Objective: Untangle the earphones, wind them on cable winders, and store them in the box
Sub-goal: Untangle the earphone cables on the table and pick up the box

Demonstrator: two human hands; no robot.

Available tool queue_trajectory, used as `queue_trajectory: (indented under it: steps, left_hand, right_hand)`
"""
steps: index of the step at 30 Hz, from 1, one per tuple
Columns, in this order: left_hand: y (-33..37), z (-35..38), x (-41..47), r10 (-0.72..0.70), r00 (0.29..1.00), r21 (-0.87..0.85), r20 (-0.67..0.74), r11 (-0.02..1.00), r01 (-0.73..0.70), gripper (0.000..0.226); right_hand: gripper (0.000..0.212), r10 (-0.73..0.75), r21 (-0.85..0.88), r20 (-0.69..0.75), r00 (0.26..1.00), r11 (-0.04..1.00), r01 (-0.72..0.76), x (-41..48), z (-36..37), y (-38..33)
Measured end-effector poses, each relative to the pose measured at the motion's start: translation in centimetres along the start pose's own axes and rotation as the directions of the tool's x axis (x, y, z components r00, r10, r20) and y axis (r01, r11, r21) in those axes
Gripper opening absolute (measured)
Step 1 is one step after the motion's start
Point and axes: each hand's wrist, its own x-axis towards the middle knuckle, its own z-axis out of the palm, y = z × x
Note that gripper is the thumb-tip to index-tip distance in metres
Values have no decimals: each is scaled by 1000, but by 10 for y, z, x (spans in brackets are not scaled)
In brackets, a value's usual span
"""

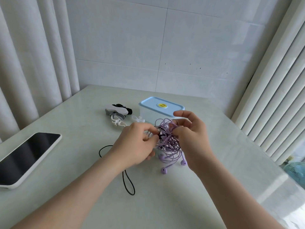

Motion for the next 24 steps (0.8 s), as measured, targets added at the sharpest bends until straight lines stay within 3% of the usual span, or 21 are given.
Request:
queue_trajectory:
  steps: [6, 8, 10, 12, 14, 16, 20, 24]
  left_hand:
    - [1, -5, 3, -142, 984, -257, -105, 960, 111, 21]
    - [-5, -5, 6, -93, 965, -82, -244, 994, 74, 26]
    - [-12, -3, 8, 58, 939, 168, -340, 986, 0, 16]
    - [-17, -3, 7, 171, 951, 287, -257, 953, -93, 11]
    - [-21, -3, 9, 192, 974, 243, -124, 957, -157, 21]
    - [-18, -3, 7, 173, 983, 171, -64, 972, -160, 16]
    - [-21, -1, 9, 298, 937, 247, -183, 936, -250, 14]
    - [-24, -4, 10, 312, 915, 290, -255, 928, -235, 7]
  right_hand:
    - [48, -150, 104, 73, 986, 984, 142, 2, 1, -2]
    - [48, -137, 149, 73, 988, 981, 125, 2, 0, -3]
    - [48, -115, 205, 86, 990, 974, 95, 3, -1, -3]
    - [48, -89, 249, 92, 992, 966, 64, 3, -2, -3]
    - [47, -68, 257, 61, 996, 965, 50, 4, -3, -2]
    - [47, -42, 270, 15, 999, 962, 37, 5, -4, -2]
    - [43, 2, 252, -39, 999, 968, 8, 8, -6, -1]
    - [44, 37, 28, -158, 987, 999, -33, 12, -8, 4]
